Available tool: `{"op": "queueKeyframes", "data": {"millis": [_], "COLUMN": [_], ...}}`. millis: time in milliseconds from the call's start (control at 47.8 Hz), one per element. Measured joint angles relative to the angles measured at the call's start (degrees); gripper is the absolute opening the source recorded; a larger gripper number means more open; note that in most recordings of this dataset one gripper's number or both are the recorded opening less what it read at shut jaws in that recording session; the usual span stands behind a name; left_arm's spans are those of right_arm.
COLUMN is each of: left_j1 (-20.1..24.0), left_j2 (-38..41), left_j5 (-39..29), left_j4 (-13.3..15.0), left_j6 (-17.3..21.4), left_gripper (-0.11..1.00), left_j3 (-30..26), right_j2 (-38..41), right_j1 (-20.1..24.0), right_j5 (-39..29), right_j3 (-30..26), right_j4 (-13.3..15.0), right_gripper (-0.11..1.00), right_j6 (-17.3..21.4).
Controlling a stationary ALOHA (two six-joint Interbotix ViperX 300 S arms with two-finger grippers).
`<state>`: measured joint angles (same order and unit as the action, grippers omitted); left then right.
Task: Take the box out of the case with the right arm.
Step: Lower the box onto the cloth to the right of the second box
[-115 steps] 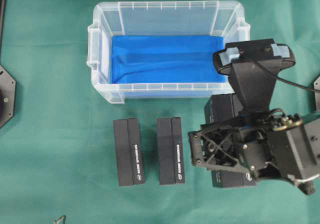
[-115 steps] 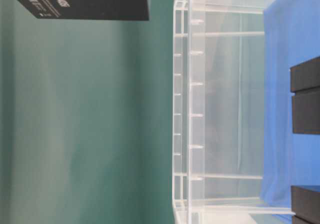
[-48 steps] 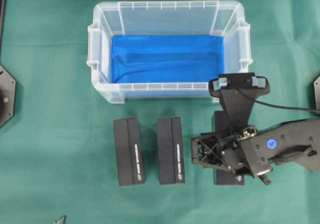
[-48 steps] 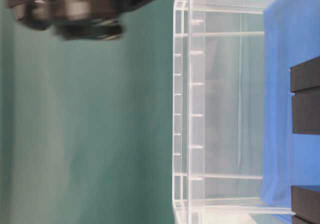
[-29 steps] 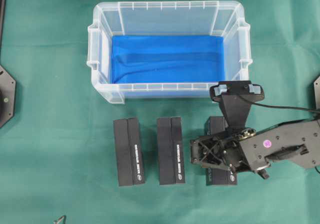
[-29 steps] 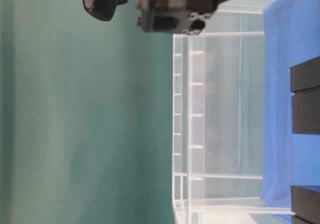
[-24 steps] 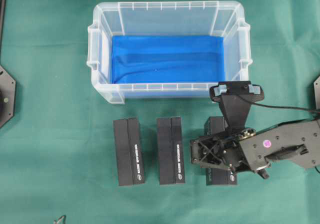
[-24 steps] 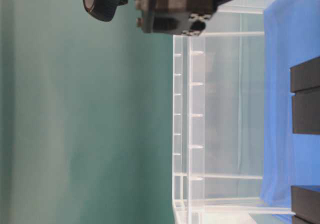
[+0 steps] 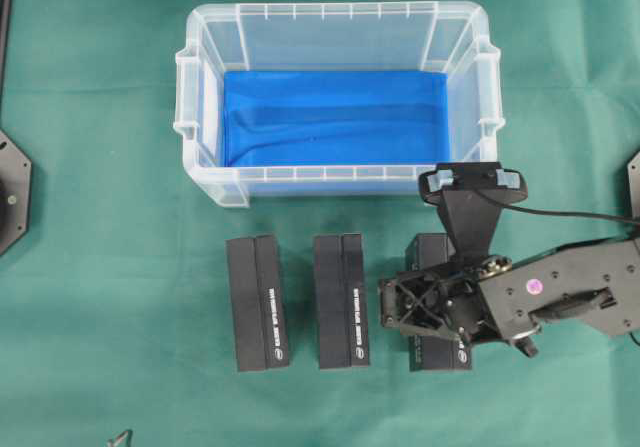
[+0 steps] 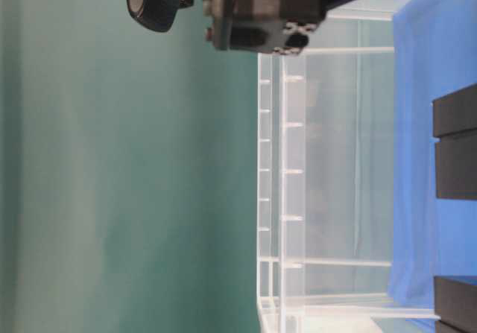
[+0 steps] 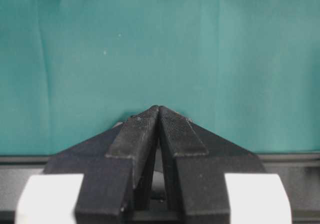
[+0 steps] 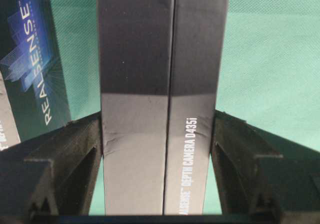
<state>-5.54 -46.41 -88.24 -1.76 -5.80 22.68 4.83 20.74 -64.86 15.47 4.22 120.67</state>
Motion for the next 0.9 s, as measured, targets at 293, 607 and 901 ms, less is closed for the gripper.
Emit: {"op": "queueKeyframes", "data": {"millis": [293, 607, 901], "left_j1": [0.0, 0.0, 0.0], "left_j2": [0.0, 0.0, 0.0], "left_j5": [0.0, -0.1, -0.1], "left_j4": [-0.1, 0.0, 0.0], "left_j6": [0.0, 0.0, 0.0], "left_gripper": [0.00, 0.00, 0.00], "left_j3": [0.0, 0.1, 0.1], "right_j2": [-0.1, 0.0, -1.1], "right_j1": [0.0, 0.0, 0.0], "right_j5": [-2.3, -2.5, -4.0], "right_j3": [-0.7, -0.8, -3.5], "right_j4": [0.0, 0.0, 0.0], "right_gripper": [0.89, 0.86, 0.86], "right_j6": [0.6, 0.5, 0.4]}}
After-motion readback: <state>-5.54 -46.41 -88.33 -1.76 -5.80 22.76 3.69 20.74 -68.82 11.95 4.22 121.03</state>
